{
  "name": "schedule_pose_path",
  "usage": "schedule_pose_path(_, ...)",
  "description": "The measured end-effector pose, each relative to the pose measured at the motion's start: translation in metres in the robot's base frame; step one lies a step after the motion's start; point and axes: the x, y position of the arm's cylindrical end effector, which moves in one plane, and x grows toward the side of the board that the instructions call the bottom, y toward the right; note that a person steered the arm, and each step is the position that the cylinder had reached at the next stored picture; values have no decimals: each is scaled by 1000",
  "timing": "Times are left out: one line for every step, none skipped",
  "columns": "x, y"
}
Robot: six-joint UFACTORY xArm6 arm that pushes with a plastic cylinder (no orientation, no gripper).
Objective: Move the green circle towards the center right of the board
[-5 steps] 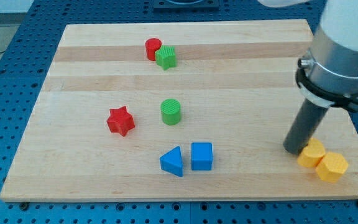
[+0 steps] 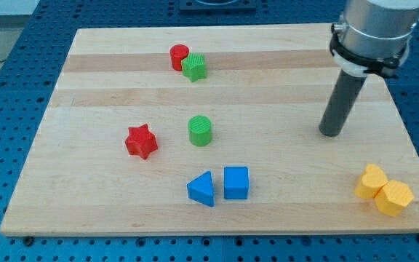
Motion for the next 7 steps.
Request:
schedule_pose_path(-16, -32)
schedule_pose_path(-54, -72)
schedule_pose_path(-61, -112)
schedule_pose_path(-28, -126)
schedule_pose_path(3, -115)
schedule_pose_path(42, -115)
schedule_pose_path(58, -116)
